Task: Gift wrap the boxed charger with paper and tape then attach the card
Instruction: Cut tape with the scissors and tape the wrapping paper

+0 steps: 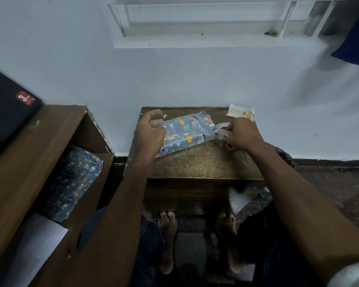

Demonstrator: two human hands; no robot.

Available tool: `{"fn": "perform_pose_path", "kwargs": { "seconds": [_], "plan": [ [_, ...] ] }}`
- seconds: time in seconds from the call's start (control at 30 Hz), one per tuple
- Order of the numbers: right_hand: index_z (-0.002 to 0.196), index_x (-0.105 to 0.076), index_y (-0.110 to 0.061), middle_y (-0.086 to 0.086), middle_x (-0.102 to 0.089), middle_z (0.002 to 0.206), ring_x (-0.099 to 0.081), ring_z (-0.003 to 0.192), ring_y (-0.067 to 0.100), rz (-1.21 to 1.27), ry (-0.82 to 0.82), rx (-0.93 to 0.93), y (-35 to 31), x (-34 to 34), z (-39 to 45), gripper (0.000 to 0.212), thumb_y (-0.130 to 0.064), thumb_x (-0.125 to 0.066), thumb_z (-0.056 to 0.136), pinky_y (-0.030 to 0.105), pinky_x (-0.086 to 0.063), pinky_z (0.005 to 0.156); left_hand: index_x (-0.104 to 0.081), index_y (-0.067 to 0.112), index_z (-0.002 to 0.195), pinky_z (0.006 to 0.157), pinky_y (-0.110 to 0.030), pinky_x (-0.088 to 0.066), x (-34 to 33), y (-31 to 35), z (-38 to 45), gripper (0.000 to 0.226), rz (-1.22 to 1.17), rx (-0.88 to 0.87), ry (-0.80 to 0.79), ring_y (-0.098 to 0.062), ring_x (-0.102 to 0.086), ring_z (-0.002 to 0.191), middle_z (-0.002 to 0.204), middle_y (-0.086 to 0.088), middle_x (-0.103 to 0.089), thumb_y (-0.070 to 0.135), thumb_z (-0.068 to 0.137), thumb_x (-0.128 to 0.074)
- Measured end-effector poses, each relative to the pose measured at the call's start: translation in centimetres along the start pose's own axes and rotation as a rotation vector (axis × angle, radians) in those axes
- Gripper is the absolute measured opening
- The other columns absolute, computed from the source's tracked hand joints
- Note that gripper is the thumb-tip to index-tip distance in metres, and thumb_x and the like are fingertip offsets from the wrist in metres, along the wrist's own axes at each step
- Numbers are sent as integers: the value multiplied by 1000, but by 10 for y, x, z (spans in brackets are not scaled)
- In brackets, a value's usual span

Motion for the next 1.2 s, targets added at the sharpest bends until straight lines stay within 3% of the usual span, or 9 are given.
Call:
{"fn": "perform_pose_path", "kwargs": {
  "seconds": [0.13, 0.27, 0.37, 0.47, 0.53, 0.73, 0.9, 1.07, 1.2],
  "plan": [
    [78, -63, -1, 9, -49, 70, -58, 79, 31, -132, -56, -48, -6, -4, 0, 15, -10, -68, 89, 29, -37, 67, -79, 37, 98, 87, -44, -66, 21, -9, 8, 50, 55, 29, -39, -7, -74, 104, 108, 16, -79, -3, 86, -52],
    [106, -62, -3, 19, -50, 124, -63, 95, 42, -68, 106, -43, -20, 1, 6, 30, -19, -74, 84, 39, -46, 73, -81, 35, 89, 85, -46, -66, 37, -19, 11, 50, 84, 56, -18, -10, -76, 101, 107, 14, -80, -1, 81, -47],
    [113, -72, -10, 10, -61, 119, -65, 98, 34, 137, 186, 189, -58, -6, 8, 32, -13, -74, 82, 36, -49, 79, -81, 31, 98, 89, -43, -65, 43, -22, 12, 46, 120, 58, 33, -6, -73, 103, 106, 18, -78, -1, 79, -54],
    [116, -77, -10, 8, -73, 120, -65, 112, 25, 216, -50, 457, -101, -34, 6, 29, -5, -68, 88, 32, -49, 96, -82, 32, 99, 89, -45, -65, 43, -27, 18, 52, 114, 46, 17, -2, -72, 105, 103, 21, -79, -6, 75, -57],
    [120, -75, -8, 9, -71, 124, -63, 116, 26, 170, -87, 544, -119, -54, 8, 31, -7, -68, 90, 33, -47, 99, -81, 36, 98, 88, -48, -65, 42, -32, 22, 53, 74, 61, -16, -6, -74, 107, 105, 19, -79, -3, 70, -59],
    [119, -71, -12, 5, -62, 119, -58, 103, 19, 259, 58, 482, -130, -66, 26, 33, -26, -76, 90, 29, -43, 85, -74, 31, 102, 96, -45, -62, 41, -31, 26, 50, 71, 81, -14, -12, -71, 109, 109, 11, -75, -4, 66, -70],
    [117, -75, -15, 5, -66, 119, -58, 113, 23, 177, 105, 523, -135, -68, 30, 28, -27, -72, 92, 36, -49, 88, -59, 25, 134, 95, -46, -61, 39, -35, 33, 63, 172, 109, -40, -22, -64, 121, 130, -2, -63, -4, 81, -76],
    [114, -76, -17, 3, -67, 111, -62, 107, 26, 80, 207, 539, -139, -68, 27, 20, -23, -65, 98, 36, -49, 73, -52, 32, 131, 96, -47, -60, 40, -29, 33, 68, 158, 30, 38, -22, -60, 125, 147, -5, -55, -9, 82, -73],
    [121, -73, -17, 5, -68, 115, -61, 109, 27, 12, 229, 605, -141, -68, 24, 25, -21, -61, 100, 34, -45, 68, -45, 26, 149, 102, -46, -57, 40, -36, 35, 84, 241, 35, -10, -23, -60, 128, 147, -8, -56, -7, 80, -79]
  ]
}}
Point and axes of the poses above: each hand's wrist, its own z-axis towards the middle knuckle, its own x-axis out of the back of the hand, y = z × x, the point moved 2 cm from there along z, towards the middle knuckle
